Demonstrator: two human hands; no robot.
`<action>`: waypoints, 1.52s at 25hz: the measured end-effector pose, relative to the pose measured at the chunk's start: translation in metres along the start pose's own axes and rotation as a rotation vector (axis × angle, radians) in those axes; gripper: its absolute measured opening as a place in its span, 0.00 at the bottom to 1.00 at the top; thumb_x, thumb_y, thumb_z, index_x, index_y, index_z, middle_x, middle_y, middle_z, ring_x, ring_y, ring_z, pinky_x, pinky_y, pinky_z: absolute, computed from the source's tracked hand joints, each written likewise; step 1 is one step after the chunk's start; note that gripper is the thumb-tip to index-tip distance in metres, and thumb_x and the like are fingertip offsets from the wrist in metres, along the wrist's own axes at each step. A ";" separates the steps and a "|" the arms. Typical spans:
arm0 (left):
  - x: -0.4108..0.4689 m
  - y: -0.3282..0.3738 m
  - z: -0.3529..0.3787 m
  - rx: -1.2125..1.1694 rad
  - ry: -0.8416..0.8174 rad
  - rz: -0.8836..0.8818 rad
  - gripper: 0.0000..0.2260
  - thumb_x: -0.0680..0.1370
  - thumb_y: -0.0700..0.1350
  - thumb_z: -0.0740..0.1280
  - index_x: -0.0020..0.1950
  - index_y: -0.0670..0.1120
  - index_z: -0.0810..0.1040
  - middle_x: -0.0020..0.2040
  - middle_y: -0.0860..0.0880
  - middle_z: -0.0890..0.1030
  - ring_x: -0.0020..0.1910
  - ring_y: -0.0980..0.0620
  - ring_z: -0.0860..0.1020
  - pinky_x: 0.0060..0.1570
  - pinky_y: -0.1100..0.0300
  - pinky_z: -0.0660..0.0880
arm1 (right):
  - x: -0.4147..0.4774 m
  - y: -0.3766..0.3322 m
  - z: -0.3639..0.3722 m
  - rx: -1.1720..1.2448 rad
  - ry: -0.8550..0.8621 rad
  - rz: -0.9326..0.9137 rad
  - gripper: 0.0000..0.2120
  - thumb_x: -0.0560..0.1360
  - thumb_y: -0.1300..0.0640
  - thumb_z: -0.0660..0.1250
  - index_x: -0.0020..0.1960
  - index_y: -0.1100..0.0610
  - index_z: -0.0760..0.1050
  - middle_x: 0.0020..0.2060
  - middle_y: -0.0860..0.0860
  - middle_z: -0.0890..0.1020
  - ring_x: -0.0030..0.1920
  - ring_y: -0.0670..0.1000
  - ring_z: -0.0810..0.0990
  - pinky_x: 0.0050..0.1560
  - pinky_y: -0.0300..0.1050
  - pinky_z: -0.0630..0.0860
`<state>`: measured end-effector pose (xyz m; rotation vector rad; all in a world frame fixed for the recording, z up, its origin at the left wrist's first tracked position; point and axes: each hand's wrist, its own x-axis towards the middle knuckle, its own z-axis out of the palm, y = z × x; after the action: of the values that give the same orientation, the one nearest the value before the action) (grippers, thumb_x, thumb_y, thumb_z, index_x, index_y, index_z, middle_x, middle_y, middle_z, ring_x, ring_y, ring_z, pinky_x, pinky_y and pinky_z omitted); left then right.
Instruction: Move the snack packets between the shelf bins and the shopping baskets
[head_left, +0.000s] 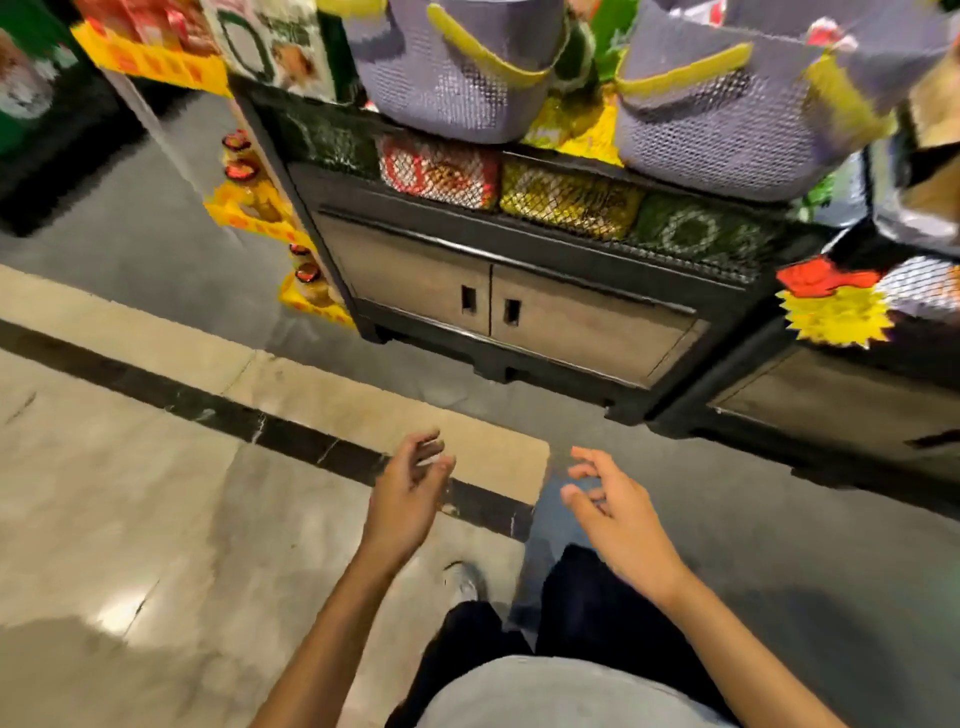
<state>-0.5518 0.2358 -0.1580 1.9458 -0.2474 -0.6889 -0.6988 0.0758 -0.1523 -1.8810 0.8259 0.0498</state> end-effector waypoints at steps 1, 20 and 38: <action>0.025 0.016 0.001 0.018 -0.058 0.038 0.13 0.80 0.44 0.63 0.64 0.49 0.71 0.59 0.51 0.76 0.57 0.55 0.74 0.49 0.71 0.69 | 0.006 -0.002 -0.005 0.032 0.053 0.019 0.17 0.79 0.56 0.61 0.66 0.47 0.65 0.56 0.46 0.74 0.49 0.47 0.77 0.48 0.34 0.71; 0.315 0.347 0.134 -0.006 -0.036 0.772 0.14 0.74 0.52 0.63 0.59 0.54 0.73 0.52 0.60 0.79 0.53 0.60 0.78 0.55 0.63 0.73 | 0.239 -0.162 -0.311 0.092 0.594 -0.542 0.13 0.75 0.52 0.63 0.57 0.40 0.69 0.50 0.40 0.78 0.43 0.37 0.77 0.45 0.29 0.72; 0.405 0.391 0.179 -0.092 -0.199 0.929 0.23 0.72 0.57 0.63 0.65 0.50 0.72 0.58 0.57 0.79 0.59 0.61 0.76 0.59 0.63 0.72 | 0.402 -0.201 -0.395 -0.177 0.199 -0.281 0.13 0.70 0.64 0.72 0.34 0.53 0.72 0.23 0.44 0.77 0.26 0.40 0.75 0.29 0.37 0.70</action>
<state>-0.2745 -0.2663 -0.0180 1.4376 -1.1294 -0.2523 -0.4071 -0.4122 0.0352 -2.1798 0.6995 -0.2495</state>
